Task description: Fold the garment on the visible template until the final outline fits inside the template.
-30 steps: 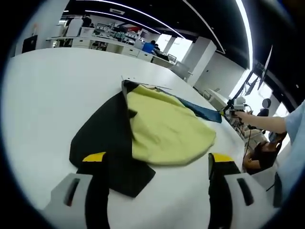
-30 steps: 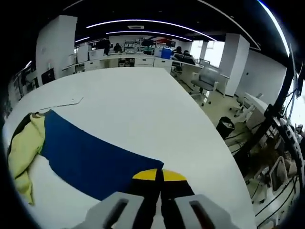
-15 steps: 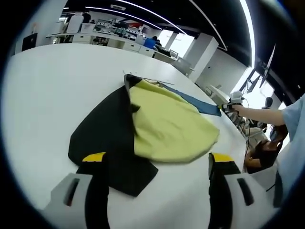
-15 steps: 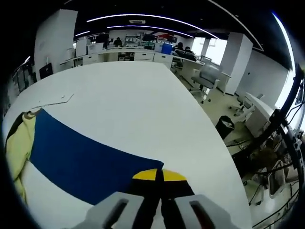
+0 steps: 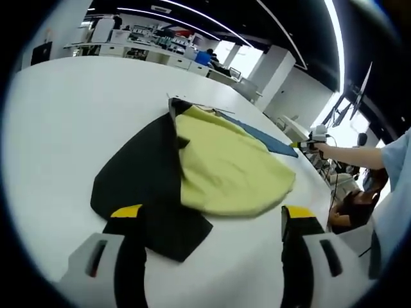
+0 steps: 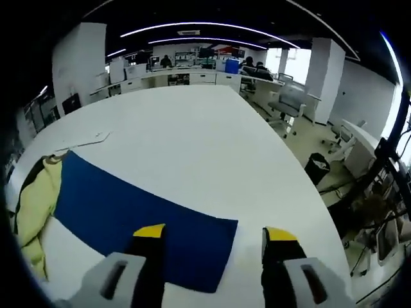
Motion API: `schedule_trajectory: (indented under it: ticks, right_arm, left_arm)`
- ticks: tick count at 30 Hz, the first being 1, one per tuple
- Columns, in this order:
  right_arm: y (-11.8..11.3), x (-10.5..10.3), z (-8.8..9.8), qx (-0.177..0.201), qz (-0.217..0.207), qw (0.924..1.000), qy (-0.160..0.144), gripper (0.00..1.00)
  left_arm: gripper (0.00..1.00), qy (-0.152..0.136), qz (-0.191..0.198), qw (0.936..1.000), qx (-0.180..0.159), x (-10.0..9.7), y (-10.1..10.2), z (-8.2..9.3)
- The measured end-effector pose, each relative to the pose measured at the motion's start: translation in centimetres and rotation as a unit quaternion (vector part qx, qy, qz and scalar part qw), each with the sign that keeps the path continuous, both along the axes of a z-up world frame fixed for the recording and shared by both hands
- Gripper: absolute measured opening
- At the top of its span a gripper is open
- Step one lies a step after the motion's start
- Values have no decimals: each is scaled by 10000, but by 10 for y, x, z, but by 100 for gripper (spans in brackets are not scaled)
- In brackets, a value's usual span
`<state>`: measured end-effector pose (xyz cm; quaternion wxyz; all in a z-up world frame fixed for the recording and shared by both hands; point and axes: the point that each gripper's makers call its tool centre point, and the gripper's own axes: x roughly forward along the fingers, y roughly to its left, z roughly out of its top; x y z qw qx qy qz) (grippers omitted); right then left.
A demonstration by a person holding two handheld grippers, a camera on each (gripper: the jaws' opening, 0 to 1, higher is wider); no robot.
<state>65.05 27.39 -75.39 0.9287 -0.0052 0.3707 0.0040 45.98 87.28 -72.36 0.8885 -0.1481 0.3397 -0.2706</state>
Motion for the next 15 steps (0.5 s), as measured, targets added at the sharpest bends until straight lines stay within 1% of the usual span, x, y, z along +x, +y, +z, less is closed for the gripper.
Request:
schedule_trajectory:
  ticks: [1,3,8,12,15]
  right_arm:
    - [3,-1,1,142,40,9999,-23,66]
    - [6,-4,3,220,141,9996,-59,80]
    - [20,-12,6,412,490,9979,-75,100]
    - [27,-16,10,471,670,9966,-49,100]
    - [34,-19,16,515,809,9953,-106,100]
  left_arm:
    - [85,-9,-16,10000,4,0,-1,0]
    - [84,-21,-20,10000,-31,0,-2,1]
    - [85,-75,-33,9999,-67,1,-3,4]
    - [85,-98,-20,9999,-106,1,-4,5]
    - [85,-110,-54,9999,-70,-2,-4,5]
